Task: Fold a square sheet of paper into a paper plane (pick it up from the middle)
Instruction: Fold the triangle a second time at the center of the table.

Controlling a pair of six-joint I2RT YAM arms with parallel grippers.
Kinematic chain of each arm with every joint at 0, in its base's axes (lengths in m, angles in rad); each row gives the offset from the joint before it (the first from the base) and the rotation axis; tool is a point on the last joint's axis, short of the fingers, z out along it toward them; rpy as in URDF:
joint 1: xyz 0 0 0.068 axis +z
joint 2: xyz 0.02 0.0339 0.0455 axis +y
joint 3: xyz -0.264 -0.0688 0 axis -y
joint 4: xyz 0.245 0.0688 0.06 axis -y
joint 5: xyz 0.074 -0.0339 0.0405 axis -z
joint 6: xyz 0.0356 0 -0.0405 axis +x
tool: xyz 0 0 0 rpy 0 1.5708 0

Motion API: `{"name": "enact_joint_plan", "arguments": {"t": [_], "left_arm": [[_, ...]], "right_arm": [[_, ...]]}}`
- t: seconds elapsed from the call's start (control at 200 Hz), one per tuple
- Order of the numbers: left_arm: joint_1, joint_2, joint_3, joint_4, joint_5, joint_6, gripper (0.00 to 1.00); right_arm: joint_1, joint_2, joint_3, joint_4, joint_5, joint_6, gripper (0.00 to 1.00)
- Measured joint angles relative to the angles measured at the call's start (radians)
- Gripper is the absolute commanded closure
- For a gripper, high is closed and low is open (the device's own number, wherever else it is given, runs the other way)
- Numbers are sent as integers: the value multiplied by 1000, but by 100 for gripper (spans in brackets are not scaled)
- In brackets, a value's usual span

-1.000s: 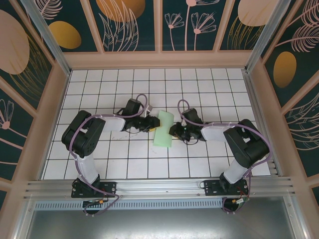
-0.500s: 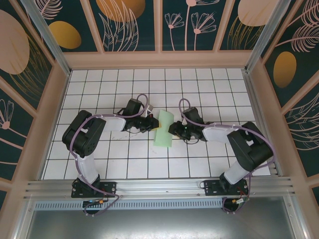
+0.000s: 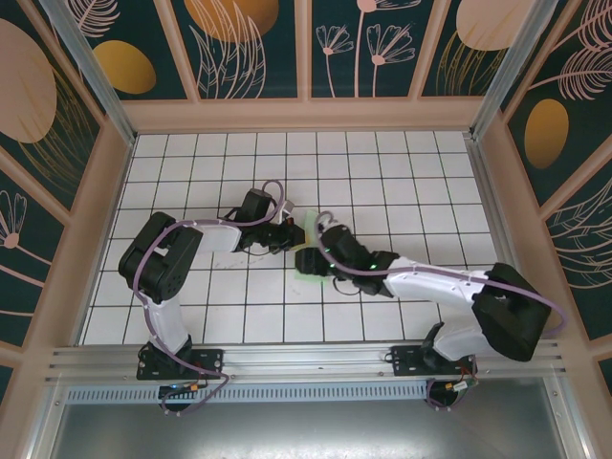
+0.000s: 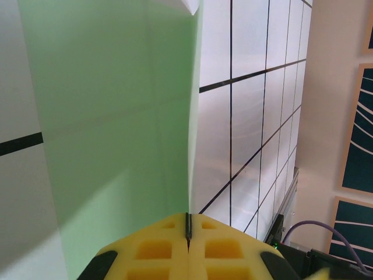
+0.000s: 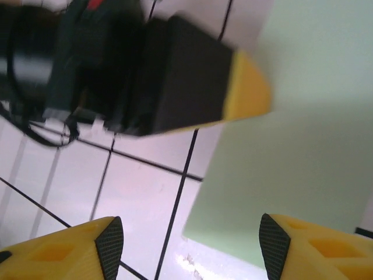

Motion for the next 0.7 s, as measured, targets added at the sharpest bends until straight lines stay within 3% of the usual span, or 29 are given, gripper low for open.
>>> {"name": "enact_joint_plan", "arguments": {"t": [0.145,0.335,0.53,0.701], "left_arm": [[0,0,0,0,0,0,99],[0,-1,0,0,-1,0,99],[0,-1,0,-1,-2,0,99],[0,-1,0,-1,-3,0,99]], "right_arm": [[134,161,172,-109,200,-55,33],[233,340,295,-236,406,-76,31],[254,370,298,-301,507,-68,31],[254,370,291,-308,522,-65,33]]}}
